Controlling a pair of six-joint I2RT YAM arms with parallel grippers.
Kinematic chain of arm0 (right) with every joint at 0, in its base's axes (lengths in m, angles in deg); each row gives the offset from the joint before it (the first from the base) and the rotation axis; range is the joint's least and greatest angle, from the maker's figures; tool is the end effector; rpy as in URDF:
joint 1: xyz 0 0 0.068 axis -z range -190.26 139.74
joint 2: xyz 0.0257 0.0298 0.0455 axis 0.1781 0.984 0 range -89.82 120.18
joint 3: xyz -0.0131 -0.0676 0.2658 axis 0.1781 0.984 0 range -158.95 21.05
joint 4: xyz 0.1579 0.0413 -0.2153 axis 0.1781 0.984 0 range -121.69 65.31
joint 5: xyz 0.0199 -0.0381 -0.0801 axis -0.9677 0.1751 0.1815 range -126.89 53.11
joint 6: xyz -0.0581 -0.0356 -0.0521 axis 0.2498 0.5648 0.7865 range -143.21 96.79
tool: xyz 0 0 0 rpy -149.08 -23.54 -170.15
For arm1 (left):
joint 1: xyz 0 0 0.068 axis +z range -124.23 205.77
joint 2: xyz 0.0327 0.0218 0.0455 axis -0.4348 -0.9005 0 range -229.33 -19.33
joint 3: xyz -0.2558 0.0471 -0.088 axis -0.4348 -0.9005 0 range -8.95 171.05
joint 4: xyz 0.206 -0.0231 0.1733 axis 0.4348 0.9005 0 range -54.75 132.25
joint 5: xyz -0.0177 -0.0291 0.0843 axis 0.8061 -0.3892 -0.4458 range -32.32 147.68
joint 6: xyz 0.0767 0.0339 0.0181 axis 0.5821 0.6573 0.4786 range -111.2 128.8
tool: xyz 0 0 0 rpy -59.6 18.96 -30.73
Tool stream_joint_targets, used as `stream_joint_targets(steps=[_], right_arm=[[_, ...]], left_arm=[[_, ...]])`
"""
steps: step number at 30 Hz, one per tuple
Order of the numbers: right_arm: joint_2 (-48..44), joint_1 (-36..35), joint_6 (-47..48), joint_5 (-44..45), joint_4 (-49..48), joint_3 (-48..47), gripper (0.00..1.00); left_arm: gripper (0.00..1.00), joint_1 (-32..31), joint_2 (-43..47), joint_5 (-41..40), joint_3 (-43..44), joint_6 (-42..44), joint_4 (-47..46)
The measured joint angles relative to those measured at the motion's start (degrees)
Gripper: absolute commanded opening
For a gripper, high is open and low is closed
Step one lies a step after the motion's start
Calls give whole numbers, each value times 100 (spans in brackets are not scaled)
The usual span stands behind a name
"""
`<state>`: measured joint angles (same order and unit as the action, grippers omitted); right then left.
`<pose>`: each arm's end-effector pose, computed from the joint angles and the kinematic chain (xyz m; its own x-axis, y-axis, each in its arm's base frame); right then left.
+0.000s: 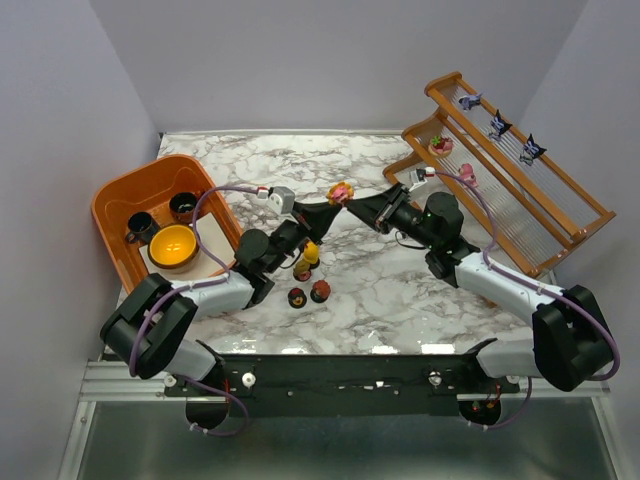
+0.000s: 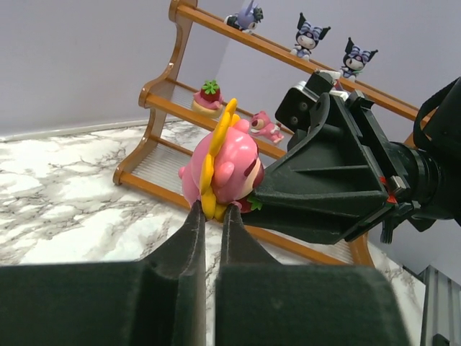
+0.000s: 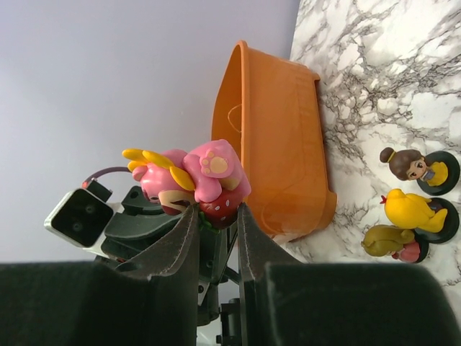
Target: Place and organize the plastic toys onto the shelf
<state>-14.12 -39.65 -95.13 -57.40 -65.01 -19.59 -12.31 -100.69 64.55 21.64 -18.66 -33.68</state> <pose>0.2847 0.1906 0.2697 -0.7352 0.6078 -0.3001 -0.2121 0.2142 0.9535 0.2533 -0.2101 0.2636 -0.1059 -0.4985 -0.8604 0.7359 0.5427 -0.4050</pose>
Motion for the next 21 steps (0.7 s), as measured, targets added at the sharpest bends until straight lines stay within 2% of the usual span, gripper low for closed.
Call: stream_joint_targets(steps=[4,10,13,17,21], right_arm=[[2,-2,7,-63,0,0,1],[37,-2,59,-142,151,-2,1],[52,-9,79,-181,271,-2,1],[66,-17,94,-216,337,-2,1],[76,-17,94,-258,339,-2,1]], left_arm=[[47,-2,35,-2,-22,63,2],[59,-2,138,-24,-31,197,-52],[58,2,168,-28,-31,216,-166],[52,17,168,-24,-31,214,-251],[52,24,153,-17,-28,203,-317]])
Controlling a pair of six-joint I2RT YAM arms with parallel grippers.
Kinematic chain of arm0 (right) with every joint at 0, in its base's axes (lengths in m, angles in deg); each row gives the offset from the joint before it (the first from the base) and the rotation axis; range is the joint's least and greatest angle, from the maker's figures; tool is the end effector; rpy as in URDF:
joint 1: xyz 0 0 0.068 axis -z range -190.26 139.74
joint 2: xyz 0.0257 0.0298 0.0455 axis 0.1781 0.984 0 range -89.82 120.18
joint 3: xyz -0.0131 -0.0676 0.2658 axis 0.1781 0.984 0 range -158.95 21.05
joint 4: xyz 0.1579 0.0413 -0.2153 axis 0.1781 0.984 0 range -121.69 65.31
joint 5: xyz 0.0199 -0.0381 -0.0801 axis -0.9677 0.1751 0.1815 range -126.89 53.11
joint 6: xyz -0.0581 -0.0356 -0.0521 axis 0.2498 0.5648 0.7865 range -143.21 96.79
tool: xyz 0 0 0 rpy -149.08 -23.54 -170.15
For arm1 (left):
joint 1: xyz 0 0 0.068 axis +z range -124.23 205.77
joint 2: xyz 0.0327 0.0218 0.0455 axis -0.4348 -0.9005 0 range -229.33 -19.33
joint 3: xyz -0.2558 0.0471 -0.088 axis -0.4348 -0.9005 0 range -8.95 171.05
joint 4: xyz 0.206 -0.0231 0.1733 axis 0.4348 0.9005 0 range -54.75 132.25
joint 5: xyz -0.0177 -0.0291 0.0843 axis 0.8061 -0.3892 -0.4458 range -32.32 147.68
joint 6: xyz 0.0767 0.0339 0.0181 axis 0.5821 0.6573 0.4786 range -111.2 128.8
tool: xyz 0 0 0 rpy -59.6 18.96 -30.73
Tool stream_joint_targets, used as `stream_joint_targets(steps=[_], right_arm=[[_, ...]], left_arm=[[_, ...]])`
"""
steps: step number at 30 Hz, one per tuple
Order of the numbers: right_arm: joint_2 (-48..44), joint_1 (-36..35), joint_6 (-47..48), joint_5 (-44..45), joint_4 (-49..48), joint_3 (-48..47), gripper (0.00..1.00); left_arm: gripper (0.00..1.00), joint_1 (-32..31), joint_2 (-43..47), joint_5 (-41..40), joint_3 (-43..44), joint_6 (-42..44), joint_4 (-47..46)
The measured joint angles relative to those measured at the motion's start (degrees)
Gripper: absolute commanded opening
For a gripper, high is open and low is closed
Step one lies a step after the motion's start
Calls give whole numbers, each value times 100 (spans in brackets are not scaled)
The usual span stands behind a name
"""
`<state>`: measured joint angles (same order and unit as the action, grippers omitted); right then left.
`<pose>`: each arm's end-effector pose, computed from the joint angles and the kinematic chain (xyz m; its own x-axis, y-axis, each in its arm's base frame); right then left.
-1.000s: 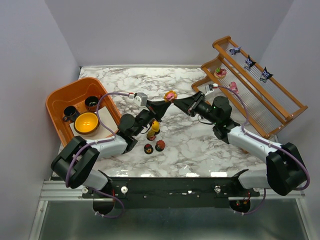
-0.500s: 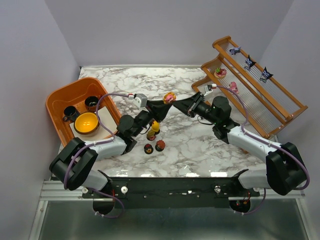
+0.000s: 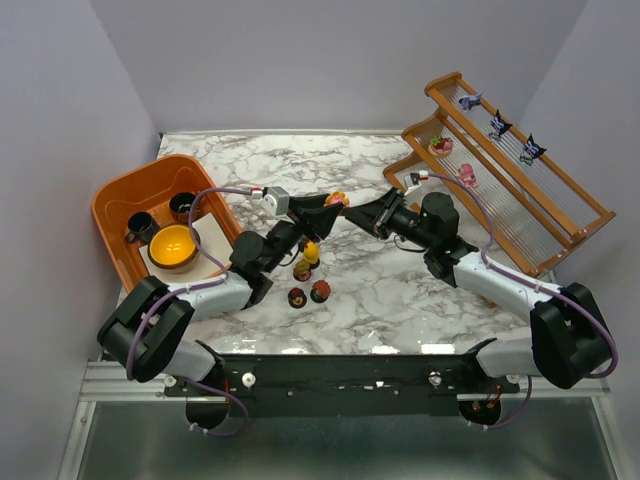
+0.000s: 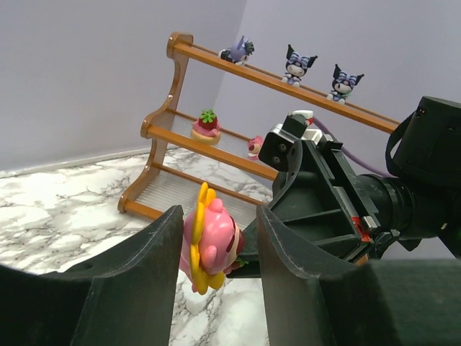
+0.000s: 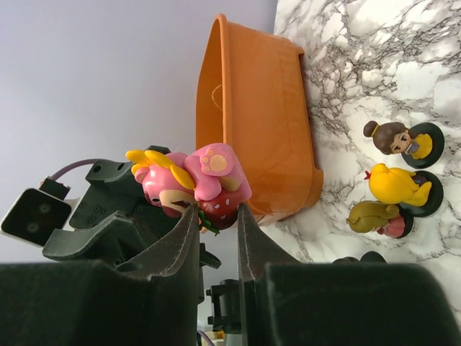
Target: Place and organize the plastic toys onto the shelf
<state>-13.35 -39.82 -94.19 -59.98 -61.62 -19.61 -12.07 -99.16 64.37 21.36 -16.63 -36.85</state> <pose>0.2828 0.1943 0.2570 -0.7789 0.5581 -0.2862 -0.1741 0.2459 0.9535 0.2483 -0.2042 0.2778 -0.0242 -0.5211 -0.8532 0.7572 0.5477 -0.3560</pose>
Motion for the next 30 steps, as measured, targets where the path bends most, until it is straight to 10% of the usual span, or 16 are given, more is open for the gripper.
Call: stream_joint_targets(steps=[12,19,21,30], right_arm=[[59,0,-22,-57,-4,0,1],[90,7,-55,-63,-13,0,1],[92,7,-52,-70,-17,0,6],[85,4,404,-103,203,-96,59]], left_arm=[[49,13,-249,87,0,-70,-118],[13,39,-332,92,0,-79,-208],[0,42,-343,92,-2,-96,-225],[0,87,-245,269,0,66,-55]])
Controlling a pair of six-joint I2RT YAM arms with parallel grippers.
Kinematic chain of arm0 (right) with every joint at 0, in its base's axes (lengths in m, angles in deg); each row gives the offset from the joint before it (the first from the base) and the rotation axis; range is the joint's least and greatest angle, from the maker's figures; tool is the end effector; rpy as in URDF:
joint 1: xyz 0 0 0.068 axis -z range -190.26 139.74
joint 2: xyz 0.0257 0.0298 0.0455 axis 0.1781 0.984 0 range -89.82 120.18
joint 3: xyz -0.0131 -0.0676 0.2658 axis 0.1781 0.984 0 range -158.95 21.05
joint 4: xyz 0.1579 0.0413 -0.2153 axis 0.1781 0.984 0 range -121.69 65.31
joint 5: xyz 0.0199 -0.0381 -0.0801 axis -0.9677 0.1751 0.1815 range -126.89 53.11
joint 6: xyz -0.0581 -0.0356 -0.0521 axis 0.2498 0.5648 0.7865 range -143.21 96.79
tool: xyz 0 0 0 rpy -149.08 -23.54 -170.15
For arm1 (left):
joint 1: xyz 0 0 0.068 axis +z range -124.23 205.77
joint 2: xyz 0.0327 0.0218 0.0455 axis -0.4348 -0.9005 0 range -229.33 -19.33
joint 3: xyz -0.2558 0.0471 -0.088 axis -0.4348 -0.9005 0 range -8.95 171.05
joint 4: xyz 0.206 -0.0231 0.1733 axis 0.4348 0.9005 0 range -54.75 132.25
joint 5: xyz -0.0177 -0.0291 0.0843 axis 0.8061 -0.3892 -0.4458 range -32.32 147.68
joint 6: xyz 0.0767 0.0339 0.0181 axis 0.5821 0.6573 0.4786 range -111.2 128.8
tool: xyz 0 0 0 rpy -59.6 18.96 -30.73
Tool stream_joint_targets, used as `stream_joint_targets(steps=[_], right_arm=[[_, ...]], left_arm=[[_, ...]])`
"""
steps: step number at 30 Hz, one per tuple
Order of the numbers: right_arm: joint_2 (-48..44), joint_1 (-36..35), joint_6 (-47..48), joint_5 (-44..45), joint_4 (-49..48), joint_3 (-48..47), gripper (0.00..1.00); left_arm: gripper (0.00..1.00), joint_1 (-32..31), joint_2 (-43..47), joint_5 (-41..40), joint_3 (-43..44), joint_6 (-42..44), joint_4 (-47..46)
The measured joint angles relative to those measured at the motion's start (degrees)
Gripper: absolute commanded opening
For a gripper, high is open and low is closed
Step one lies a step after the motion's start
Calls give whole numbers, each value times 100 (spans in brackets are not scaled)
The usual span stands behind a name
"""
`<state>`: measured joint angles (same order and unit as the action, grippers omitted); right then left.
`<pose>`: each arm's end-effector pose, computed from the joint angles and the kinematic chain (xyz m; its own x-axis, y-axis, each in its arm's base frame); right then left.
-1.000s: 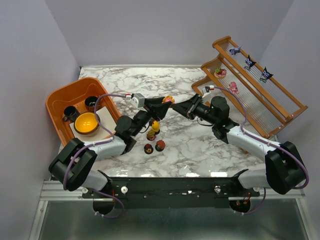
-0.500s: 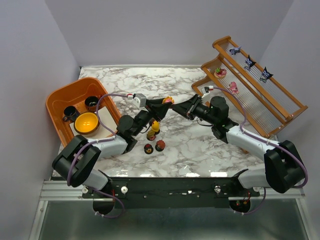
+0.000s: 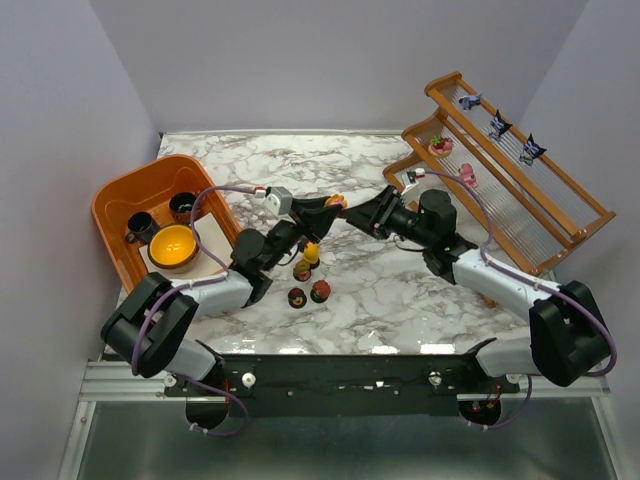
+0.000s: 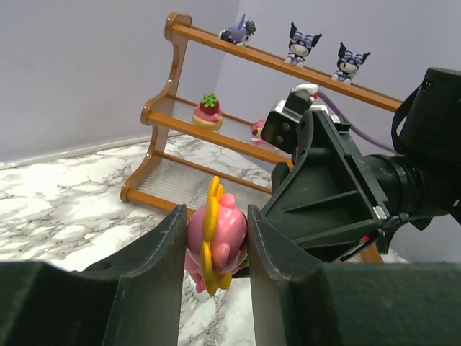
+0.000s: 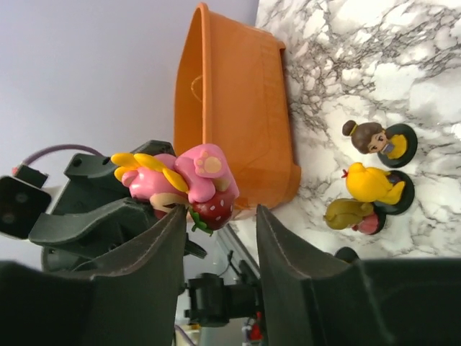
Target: Place and organize the plastic toys onto the shelf
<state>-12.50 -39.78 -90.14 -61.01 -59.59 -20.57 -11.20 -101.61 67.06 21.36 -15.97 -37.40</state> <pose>0.2849 0.1967 0.2537 -0.7841 0.5210 -0.3372 -0.2055 0.2947 0.9332 0.2539 -0.2067 0.2660 -0.0434 -0.4846 -0.8737 0.7676 0.5436 -0.3396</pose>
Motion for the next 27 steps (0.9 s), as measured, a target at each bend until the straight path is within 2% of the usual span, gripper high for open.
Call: stream_joint_targets(steps=[6,12,17,23,27], right_arm=[[-273,28,1292,4,1040,-553,61],[-837,68,3587,-103,2111,-1316,59],[-887,83,5834,-787,3521,-2236,54],[-704,83,7418,-1397,4835,-2754,51],[-501,83,8183,-1685,5729,-3082,50]], left_arm=[[0,278,319,608,2,149,597],[0,365,664,1718,398,804,2140],[0,365,896,2651,909,1517,3432],[0,365,1069,3499,1484,2245,4815],[0,365,1084,3853,1696,2461,5287]])
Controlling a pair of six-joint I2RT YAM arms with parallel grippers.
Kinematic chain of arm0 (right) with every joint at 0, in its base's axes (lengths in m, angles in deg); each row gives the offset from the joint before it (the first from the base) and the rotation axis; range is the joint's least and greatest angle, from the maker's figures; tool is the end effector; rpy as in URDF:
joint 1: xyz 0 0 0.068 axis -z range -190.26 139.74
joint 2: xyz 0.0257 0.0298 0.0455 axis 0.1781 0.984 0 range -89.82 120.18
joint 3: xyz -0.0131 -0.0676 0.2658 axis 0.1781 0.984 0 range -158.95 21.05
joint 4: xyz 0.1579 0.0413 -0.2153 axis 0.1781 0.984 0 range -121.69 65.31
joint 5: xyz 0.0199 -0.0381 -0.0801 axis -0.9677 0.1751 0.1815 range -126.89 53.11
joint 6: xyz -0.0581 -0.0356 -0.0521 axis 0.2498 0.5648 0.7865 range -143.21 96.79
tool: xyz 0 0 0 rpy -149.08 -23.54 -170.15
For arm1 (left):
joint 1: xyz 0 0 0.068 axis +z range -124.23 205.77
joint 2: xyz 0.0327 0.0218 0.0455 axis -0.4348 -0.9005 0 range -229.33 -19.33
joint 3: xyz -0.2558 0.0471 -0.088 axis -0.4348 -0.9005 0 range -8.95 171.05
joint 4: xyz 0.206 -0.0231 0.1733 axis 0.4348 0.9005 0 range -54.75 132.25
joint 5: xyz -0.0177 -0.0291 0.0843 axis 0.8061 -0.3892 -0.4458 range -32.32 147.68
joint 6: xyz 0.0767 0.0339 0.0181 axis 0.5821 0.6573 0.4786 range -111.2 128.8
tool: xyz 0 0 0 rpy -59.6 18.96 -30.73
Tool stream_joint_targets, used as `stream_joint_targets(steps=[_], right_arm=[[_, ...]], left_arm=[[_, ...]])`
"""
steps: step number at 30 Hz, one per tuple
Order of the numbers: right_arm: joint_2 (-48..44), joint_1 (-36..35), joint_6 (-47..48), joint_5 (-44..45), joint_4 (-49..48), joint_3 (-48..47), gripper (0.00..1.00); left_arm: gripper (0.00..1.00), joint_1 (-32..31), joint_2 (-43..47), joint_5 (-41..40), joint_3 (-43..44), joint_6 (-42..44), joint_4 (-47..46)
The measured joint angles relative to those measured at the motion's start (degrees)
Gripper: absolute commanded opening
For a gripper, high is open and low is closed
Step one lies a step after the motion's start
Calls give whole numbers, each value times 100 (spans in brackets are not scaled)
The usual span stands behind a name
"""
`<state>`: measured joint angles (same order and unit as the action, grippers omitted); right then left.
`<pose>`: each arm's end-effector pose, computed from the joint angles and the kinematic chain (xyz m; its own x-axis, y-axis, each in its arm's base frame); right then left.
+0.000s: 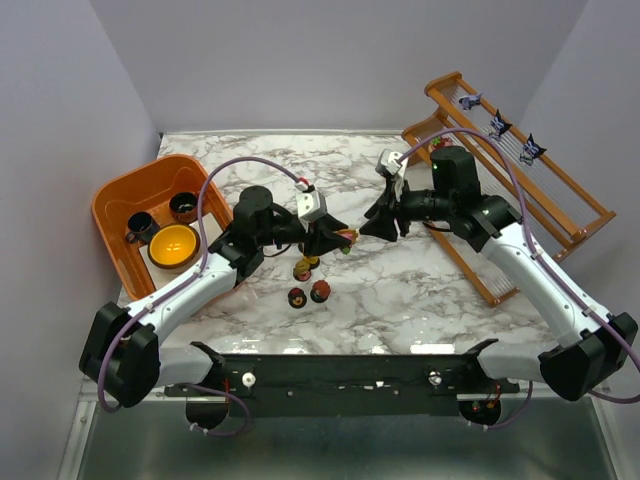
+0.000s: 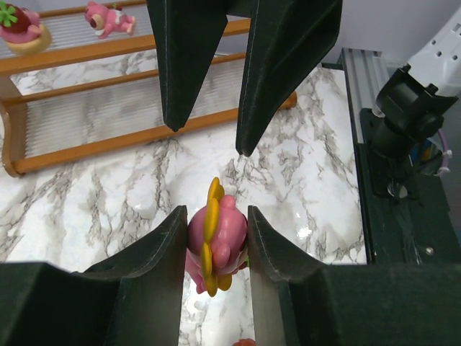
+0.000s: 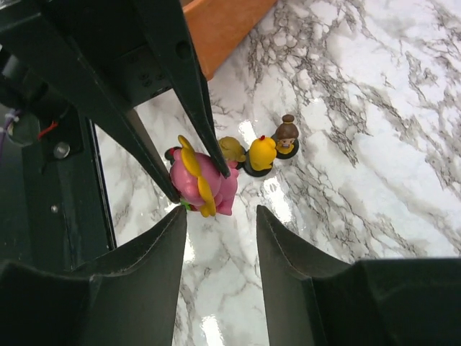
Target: Place and organize the plastic toys onto the shelf
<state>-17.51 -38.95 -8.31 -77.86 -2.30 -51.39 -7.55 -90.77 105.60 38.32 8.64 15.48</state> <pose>0.2462 0.1911 0.3632 -0.1921 -0.3264 -0.9255 -0.9454 0.3144 0.0854 0.2333 -0.2207 0.3065 -0.0668 0.0418 -0.9969 0.9863 0.1536 -0.0597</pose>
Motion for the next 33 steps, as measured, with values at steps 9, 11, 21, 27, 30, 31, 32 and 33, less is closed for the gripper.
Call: stream_joint_targets(steps=[9,11,21,27,30,31,32,33], right_arm=[[46,-7,511,-466,549,-144,46],[55,-31,529,-533,549,-144,47],[343,-254,579,-621,546,-144,47],[404,-280,621,-643,557,-155,42],[442,-291,647,-654,640,-216,41],[463,-291,664,-654,678,-251,41],[481,-293,682,-654,710,-273,41],[507,-297,706,-649,750,-302,40]], left_arm=[[0,0,4,339,22,-46,188],[0,0,2,374,22,-109,151],[0,-2,2,529,20,-450,-195],[0,15,-15,551,15,-542,-168],[0,26,-15,551,13,-575,-181],[0,26,-15,551,13,-579,-186],[0,26,-15,551,13,-586,-186],[0,26,-15,551,11,-590,-181]])
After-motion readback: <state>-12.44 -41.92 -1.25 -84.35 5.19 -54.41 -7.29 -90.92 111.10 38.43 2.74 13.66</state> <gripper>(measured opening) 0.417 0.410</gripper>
